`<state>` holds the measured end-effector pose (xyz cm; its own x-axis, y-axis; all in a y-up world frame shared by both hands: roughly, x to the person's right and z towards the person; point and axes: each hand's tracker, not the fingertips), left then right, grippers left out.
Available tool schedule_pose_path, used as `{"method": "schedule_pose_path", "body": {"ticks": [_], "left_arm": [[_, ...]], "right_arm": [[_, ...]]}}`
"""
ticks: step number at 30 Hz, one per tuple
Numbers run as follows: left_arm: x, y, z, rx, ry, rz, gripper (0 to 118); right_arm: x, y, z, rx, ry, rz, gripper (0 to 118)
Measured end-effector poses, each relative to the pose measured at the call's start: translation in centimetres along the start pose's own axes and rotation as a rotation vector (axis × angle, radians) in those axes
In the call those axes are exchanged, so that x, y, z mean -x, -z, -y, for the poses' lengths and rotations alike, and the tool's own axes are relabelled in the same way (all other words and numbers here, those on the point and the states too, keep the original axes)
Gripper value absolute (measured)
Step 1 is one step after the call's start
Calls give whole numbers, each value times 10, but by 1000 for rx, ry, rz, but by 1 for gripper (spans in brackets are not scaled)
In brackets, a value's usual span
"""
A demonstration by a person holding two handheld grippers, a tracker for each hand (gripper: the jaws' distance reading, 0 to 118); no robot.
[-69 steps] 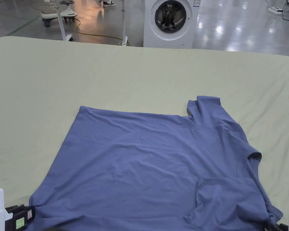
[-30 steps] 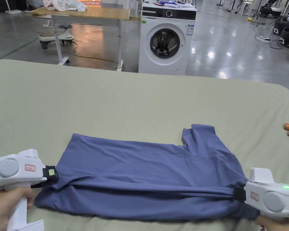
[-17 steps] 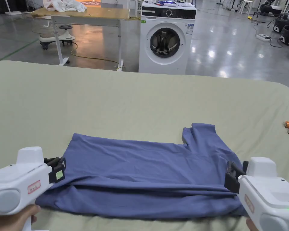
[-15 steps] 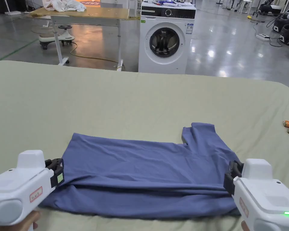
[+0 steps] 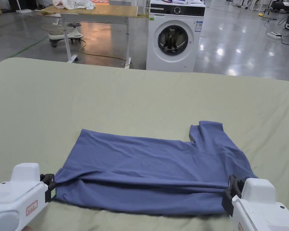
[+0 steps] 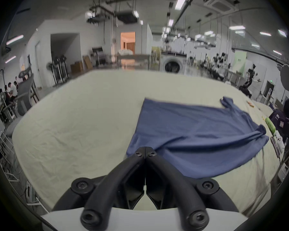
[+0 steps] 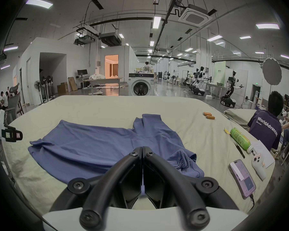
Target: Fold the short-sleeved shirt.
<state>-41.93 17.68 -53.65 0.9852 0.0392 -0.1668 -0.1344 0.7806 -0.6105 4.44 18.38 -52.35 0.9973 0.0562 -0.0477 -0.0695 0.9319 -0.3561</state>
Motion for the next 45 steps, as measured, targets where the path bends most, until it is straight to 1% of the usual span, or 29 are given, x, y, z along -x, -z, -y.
{"method": "schedule_pose_path", "body": {"ticks": [3, 4, 5, 6, 7, 8, 10, 12, 13, 15, 17, 18, 19, 21, 22, 23, 24, 25, 26, 28, 29, 32, 35, 37, 39, 42, 43, 44, 45], "left_arm": [[13, 30, -5, 124, -5, 18, 0], [16, 38, -6, 152, -7, 17, 5], [17, 44, -6, 183, -2, 13, 15], [20, 51, -7, 212, -10, 26, 27], [23, 60, -8, 245, -18, 22, 47], [24, 68, -8, 284, -18, 13, 56], [17, 72, -6, 330, -16, -2, 58], [11, 83, -2, 385, 25, -27, 58], [3, 82, 2, 390, 56, -16, 58], [-4, 80, 1, 370, 77, -35, 57], [4, 92, 2, 379, 67, -46, 48], [2, 92, 2, 378, 69, -44, 41], [-1, 91, 4, 378, 77, -34, 27], [-5, 88, 5, 363, 86, -4, 8], [-6, 87, 6, 359, 85, 12, 3], [-7, 86, 7, 353, 83, 33, 3], [-7, 84, 9, 350, 84, 35, 3], [-10, 75, 9, 344, 85, 31, 2], [-8, 72, 9, 337, 79, 36, 2], [-3, 64, 9, 320, 44, 48, 2], [-1, 58, 7, 316, 47, 53, 2], [-1, 46, 6, 290, 66, 58, 2], [-2, 39, 5, 279, 70, 65, 2], [0, 40, 3, 278, 65, 67, 2], [-1, 41, 4, 281, 62, 65, 2], [1, 44, 4, 284, 53, 65, 2], [1, 44, 5, 285, 50, 65, 2], [0, 43, 6, 285, 49, 65, 2], [2, 45, 6, 283, 48, 65, 2]], "right_arm": [[-5, 2, 6, 28, -4, 1, 0], [-7, 2, 8, 34, -3, 5, 0], [-8, 1, 10, 41, -7, 13, 0], [-10, 1, 12, 46, -10, 20, 0], [-14, 0, 14, 52, -7, 24, 0], [-16, 0, 16, 58, -5, 28, 0], [-20, 0, 20, 75, -6, 38, 0], [-25, 1, 24, 85, -4, 44, 0], [-27, 1, 26, 94, -6, 45, 0], [-32, 2, 29, 109, -4, 51, 0], [-38, 2, 31, 123, 13, 54, 0], [-43, 3, 31, 132, 26, 59, 0], [-49, 4, 32, 140, 38, 62, 0], [-62, 9, 32, 169, 54, 69, 0], [-70, 12, 31, 184, 62, 75, 4], [-80, 14, 31, 203, 72, 78, 13], [-88, 18, 29, 225, 71, 88, 28], [-97, 22, 28, 257, 59, 97, 28], [-105, 26, 27, 278, 61, 97, 33], [-123, 36, 26, 326, 84, 75, 53], [-129, 42, 26, 341, 99, 62, 56], [-140, 57, 25, 391, 131, 21, 56], [-139, 77, 23, 430, 170, -35, 63], [-134, 91, 23, 456, 145, -26, 63], [-130, 104, 28, 510, 104, -20, 63], [-129, 116, 39, 595, 73, 2, 63], [-126, 115, 43, 602, 58, -2, 60], [-126, 114, 46, 588, 65, -11, 55], [-127, 112, 46, 578, 68, -21, 45]]}}
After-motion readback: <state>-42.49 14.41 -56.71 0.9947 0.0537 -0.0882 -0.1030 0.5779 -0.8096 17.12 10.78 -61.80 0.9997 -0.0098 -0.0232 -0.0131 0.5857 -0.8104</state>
